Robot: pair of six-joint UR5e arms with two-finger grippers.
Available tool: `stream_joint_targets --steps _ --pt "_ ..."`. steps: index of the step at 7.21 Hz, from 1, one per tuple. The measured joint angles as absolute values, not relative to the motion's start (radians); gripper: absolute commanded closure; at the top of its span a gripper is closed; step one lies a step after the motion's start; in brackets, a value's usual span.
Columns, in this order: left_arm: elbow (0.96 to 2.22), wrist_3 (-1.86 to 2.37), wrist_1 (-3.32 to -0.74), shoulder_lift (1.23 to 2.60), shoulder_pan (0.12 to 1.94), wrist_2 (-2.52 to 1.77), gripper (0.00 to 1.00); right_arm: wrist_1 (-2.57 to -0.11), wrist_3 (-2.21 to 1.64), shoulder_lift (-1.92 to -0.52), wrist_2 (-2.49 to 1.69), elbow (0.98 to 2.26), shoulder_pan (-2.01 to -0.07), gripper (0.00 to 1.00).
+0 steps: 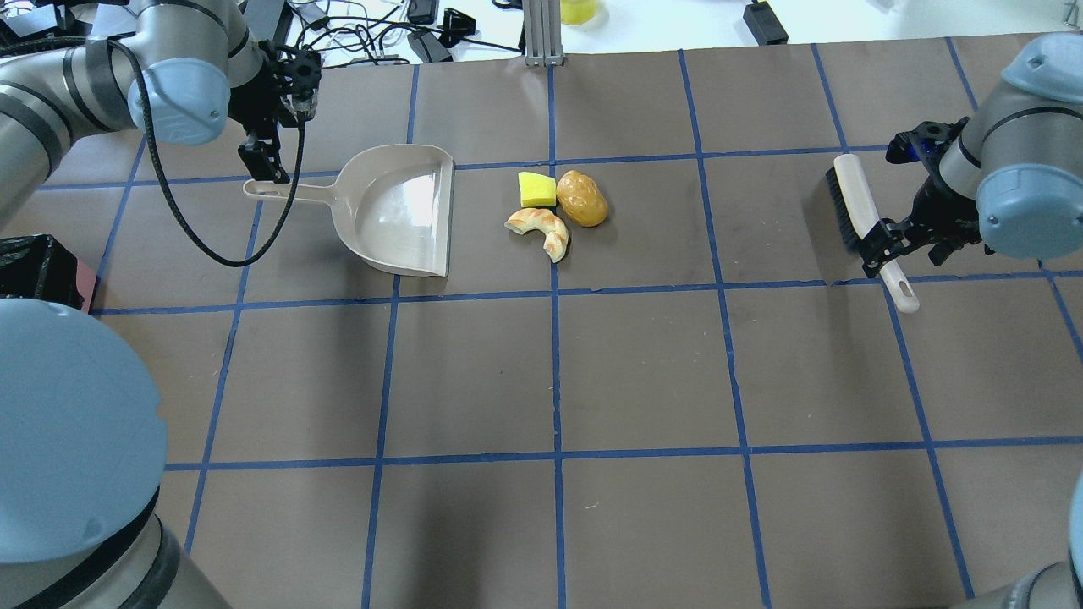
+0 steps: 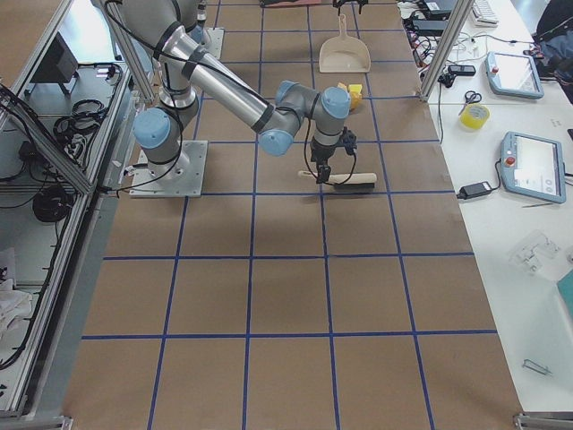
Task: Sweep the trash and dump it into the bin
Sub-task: 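Lift the white scrub brush with the right gripper and hold the dustpan steady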
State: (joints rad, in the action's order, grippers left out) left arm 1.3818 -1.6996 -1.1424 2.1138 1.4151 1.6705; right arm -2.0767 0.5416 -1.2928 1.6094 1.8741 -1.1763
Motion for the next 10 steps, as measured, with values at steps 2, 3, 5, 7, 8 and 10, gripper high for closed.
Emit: stream_joint_targets --steps 2,3,5,7,8,10 --pt "1.361 -1.653 -1.170 2.153 1.377 1.693 0.00 -2.076 0.533 -1.282 1.613 1.881 -1.174 0.13" --pt "1.357 -1.609 -1.187 2.163 1.372 1.688 0.00 -2.075 0.532 -1.281 1.620 1.887 -1.174 0.28" --pt "1.367 -1.573 -1.208 2.173 1.368 1.663 0.00 -2.071 0.531 -1.279 1.634 1.892 -1.174 0.36" --pt "1.379 -1.572 -1.210 2.178 1.368 1.655 0.06 -2.054 0.526 -1.272 1.636 1.893 -1.173 0.36" --pt "1.381 -1.573 -1.210 2.180 1.369 1.653 0.15 -2.050 0.523 -1.269 1.637 1.893 -1.172 0.44" --pt "1.390 -1.574 -1.201 2.182 1.371 1.653 0.28 -2.048 0.522 -1.267 1.637 1.892 -1.172 0.86"
